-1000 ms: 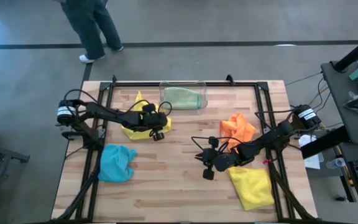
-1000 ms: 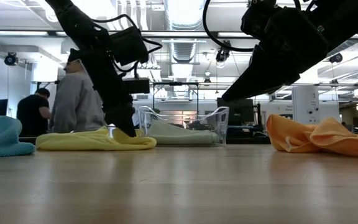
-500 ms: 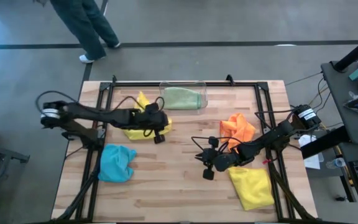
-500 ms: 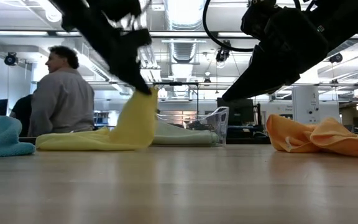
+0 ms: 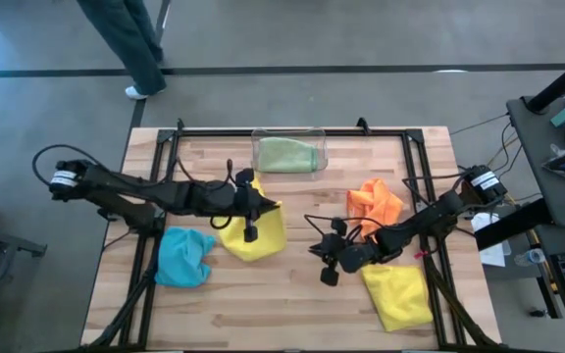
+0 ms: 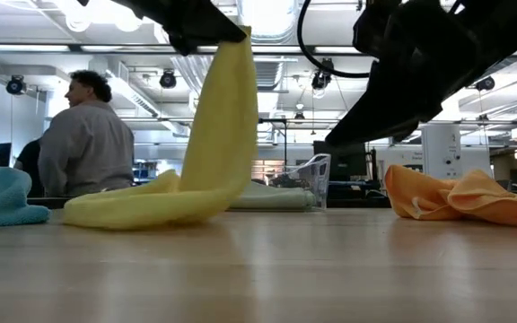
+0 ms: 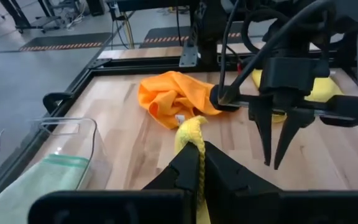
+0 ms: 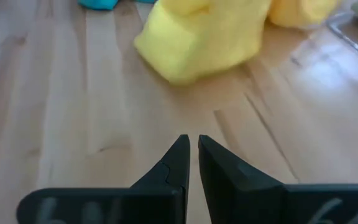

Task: Fold microfiber towels
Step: Fold the top yellow microfiber cloth

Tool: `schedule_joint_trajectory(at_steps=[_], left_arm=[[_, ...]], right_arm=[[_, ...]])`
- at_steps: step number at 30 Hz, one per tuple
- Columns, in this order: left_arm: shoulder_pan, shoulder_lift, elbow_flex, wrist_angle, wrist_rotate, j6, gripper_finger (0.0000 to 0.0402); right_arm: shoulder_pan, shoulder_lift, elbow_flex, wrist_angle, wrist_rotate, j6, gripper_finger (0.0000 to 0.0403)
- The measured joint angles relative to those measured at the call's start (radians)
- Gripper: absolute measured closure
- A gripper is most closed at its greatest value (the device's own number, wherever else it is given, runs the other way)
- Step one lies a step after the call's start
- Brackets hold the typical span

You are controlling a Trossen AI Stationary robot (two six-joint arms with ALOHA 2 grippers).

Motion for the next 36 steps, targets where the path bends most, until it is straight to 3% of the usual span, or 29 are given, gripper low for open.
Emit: schedule_joint_trajectory(at_steps=[10,36], left_arm=[[-0.001,0.009,0.022,0.012,-0.004,0.078,0.0402],[0.0,0.008,0.045,0.045,-0.003,0.181,0.0401]], right_arm=[[0.055,0.0,0.0,-0.001,0.005,0.049,0.0374],[0.061,0.0,0.0,0.002,0.009,0.066,0.0374]])
